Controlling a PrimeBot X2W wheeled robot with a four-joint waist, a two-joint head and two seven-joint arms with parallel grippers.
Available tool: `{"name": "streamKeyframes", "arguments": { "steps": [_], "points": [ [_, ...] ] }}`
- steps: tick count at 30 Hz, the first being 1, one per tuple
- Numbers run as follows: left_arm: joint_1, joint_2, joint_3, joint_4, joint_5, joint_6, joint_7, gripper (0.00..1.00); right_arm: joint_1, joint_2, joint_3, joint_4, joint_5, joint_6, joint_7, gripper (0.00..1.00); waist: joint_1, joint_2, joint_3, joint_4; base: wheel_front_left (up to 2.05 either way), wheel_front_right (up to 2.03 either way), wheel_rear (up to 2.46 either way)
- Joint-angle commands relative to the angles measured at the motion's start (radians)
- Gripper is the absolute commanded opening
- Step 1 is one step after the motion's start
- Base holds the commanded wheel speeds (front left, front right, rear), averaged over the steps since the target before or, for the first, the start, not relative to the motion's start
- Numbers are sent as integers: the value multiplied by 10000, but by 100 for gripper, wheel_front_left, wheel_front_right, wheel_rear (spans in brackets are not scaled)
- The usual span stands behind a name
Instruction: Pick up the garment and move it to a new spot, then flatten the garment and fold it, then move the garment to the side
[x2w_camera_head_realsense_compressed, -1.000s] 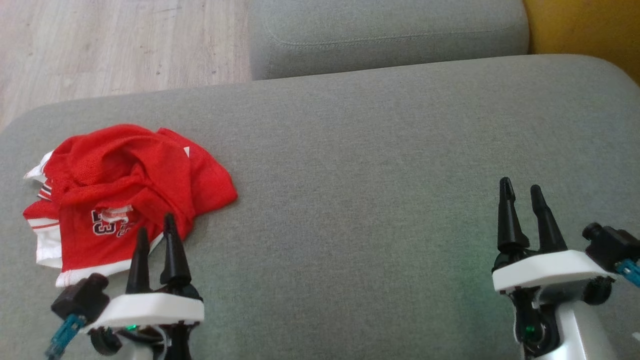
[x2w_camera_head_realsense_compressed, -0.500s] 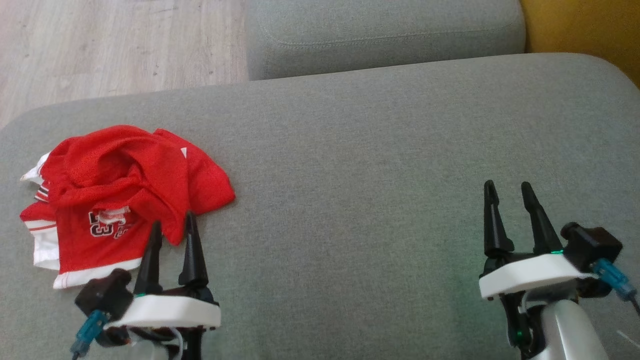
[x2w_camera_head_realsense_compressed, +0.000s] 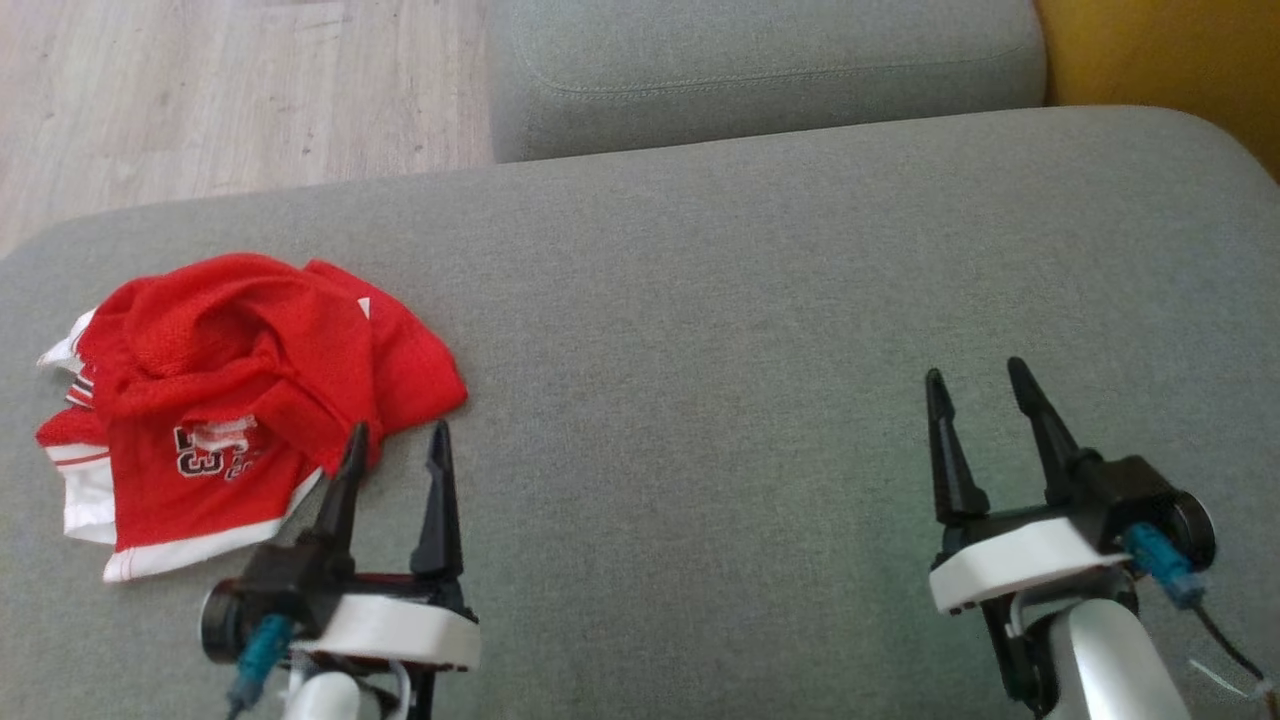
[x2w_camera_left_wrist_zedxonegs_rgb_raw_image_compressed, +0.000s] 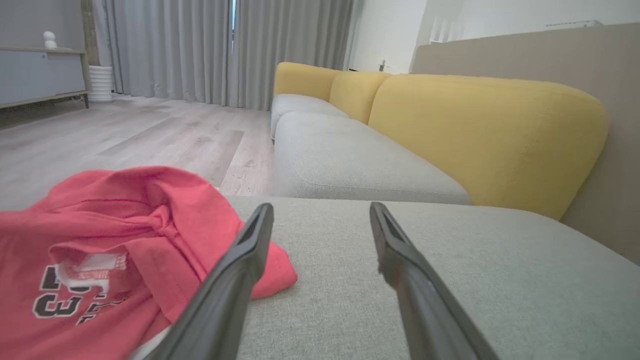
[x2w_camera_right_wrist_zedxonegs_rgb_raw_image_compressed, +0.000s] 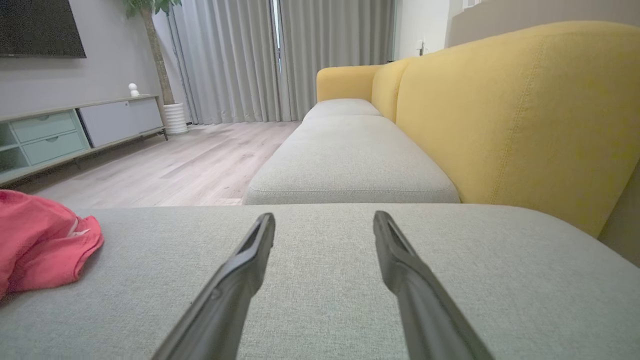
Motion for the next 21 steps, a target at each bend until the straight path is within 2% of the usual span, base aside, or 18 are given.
{"name": "streamKeyframes", "arguments": {
  "steps": [1, 10, 14, 21],
  "points": [
    [-529, 187, 115, -362, 283, 66, -137, 100, -602, -113, 299, -340, -308, 62, -142, 100, 0, 0, -1, -4, 0, 0, 0],
    [-615, 441, -590, -302, 1229, 428, -441, 100, -634, -123, 510, -467, -1322, 68, -450, 100, 0, 0, -46, -53, 0, 0, 0],
    [-519, 275, -435, -476, 910, 302, -577, 100, -570, -128, 478, -547, -1080, 70, -587, 100, 0, 0, -41, -65, 0, 0, 0],
    [-317, -15, 243, -490, 641, -267, -815, 100, -482, -135, 549, -581, 161, 75, -827, 100, 0, 0, -13, -92, 0, 0, 0]
  ]
}}
